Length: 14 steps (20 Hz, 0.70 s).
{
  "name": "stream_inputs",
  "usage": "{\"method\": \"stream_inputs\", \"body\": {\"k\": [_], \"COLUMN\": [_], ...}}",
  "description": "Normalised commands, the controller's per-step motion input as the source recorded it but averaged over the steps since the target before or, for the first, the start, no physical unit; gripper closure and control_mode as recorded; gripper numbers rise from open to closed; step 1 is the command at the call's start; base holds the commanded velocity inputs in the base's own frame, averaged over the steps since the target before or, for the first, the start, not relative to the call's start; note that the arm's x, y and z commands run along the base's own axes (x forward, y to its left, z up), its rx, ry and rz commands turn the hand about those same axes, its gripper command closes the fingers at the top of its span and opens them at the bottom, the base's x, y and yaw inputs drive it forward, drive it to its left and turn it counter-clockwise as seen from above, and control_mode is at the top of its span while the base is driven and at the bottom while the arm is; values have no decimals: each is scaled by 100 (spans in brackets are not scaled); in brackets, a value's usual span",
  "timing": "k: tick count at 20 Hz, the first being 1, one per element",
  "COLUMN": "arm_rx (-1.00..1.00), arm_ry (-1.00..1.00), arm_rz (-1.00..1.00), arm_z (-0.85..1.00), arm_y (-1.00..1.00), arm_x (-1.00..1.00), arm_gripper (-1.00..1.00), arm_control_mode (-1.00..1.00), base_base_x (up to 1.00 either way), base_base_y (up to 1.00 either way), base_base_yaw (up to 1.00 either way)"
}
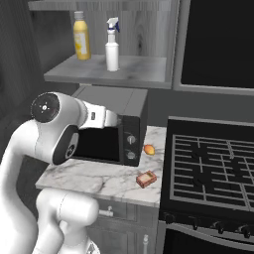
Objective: Pick the spray and bar soap from the cabinet and place them on the counter.
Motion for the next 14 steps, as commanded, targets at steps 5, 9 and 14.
{"method": "stream_inputs", "body": {"k": [5, 9, 14], "arm_rx": [0, -1, -2], "arm_ry": [0, 0, -2], "arm_rz": [4, 3, 4], "arm_z": [33, 33, 22], "arm_y": [15, 12, 12], "arm_x": [-7, -5, -5], "arm_gripper": [-100, -100, -100], "arm_control_mode": [-100, -100, -100], "base_base_x": [0, 0, 0], "base_base_y": [0, 0, 0], "base_base_yaw": [0, 0, 0]}}
